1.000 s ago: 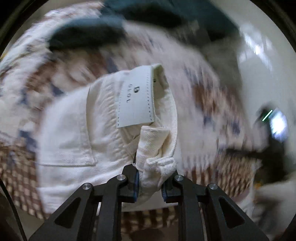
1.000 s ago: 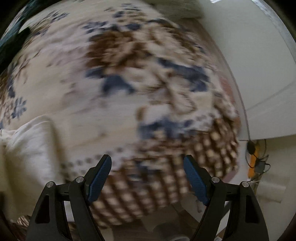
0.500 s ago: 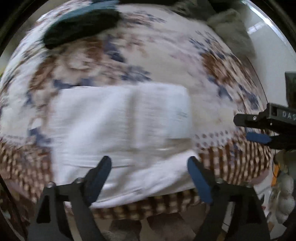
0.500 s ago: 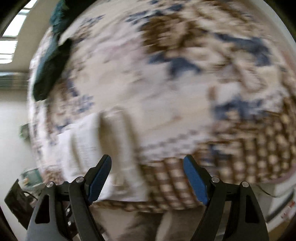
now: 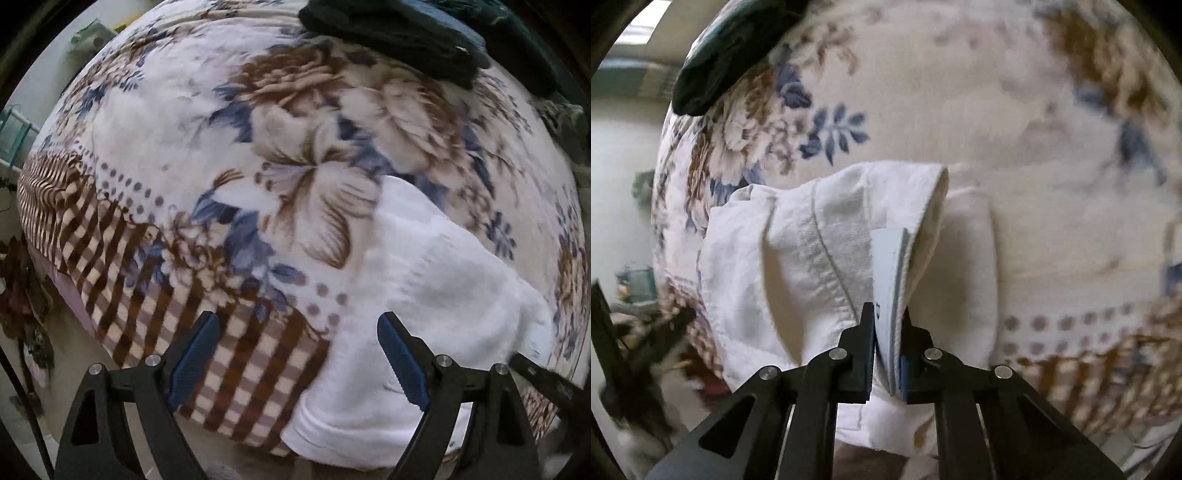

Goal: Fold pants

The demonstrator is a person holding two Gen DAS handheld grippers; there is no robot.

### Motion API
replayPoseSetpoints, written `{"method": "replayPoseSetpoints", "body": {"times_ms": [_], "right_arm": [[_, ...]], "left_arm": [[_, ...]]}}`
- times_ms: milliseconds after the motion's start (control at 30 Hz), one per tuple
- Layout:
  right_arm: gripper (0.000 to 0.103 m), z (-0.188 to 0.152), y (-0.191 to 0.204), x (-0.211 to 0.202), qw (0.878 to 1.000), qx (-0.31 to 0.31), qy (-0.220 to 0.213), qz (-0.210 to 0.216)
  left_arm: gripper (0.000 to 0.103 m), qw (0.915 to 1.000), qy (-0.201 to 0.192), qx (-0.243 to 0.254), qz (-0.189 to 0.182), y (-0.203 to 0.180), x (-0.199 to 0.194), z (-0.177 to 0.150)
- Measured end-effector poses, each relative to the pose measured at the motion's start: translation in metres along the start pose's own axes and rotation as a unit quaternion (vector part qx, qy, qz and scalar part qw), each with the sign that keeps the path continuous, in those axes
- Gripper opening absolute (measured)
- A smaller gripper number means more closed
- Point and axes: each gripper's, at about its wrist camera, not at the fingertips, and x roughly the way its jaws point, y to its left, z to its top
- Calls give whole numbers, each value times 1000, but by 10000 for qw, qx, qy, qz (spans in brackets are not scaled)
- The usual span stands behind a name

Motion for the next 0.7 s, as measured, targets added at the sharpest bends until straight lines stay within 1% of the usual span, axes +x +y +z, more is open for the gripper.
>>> {"method": "replayPoseSetpoints", "body": {"times_ms": [100,167,200,267,300,333,400,433,467,500,533,567,633,667,700], "right_arm": [[9,-9,-8,-42,9990,179,-390,-123],[9,-12,-27,-73,9968,446,-616,-259],[9,-12,-37,-80,9964,518,-592,-311],[10,-13,-64,-88,9933,820,-583,-571],[10,-11,-73,-85,9929,837,-485,-685],[12,-7,-85,-72,9936,870,-189,-697],[24,-4,-113,-50,9902,1297,326,-412],[35,-5,-127,-39,9850,1616,566,-191],[36,-7,-137,-37,9813,1833,587,-17],[37,-9,-143,-39,9787,1990,500,114],[43,-11,-146,-42,9775,2064,393,183],[52,-14,-146,-46,9773,2096,269,173],[63,-17,-146,-50,9774,2105,112,147],[63,-19,-148,-49,9776,2095,151,147],[63,-22,-148,-45,9775,2089,241,156]], "left_arm": [[87,9998,-67,-31,-195,0,-3,7],[87,9994,-121,19,-317,-4,-8,13],[87,9991,-153,54,-392,-8,-11,17],[87,9982,-157,131,-557,-19,-11,23],[87,9978,-129,179,-629,-26,-10,26],[87,9972,-113,221,-704,-33,-9,29],[87,9960,-48,339,-825,-50,-2,36],[87,9950,26,369,-929,-59,3,40],[87,9943,98,361,-1002,-67,8,44],[87,9936,167,355,-1063,-73,14,48],[87,9918,283,334,-1203,-82,22,54],[87,9900,378,317,-1320,-89,30,60],[85,9862,497,358,-1539,-101,45,69],[69,9849,449,454,-1609,-110,53,74],[55,9842,379,580,-1629,-115,57,76]]}}
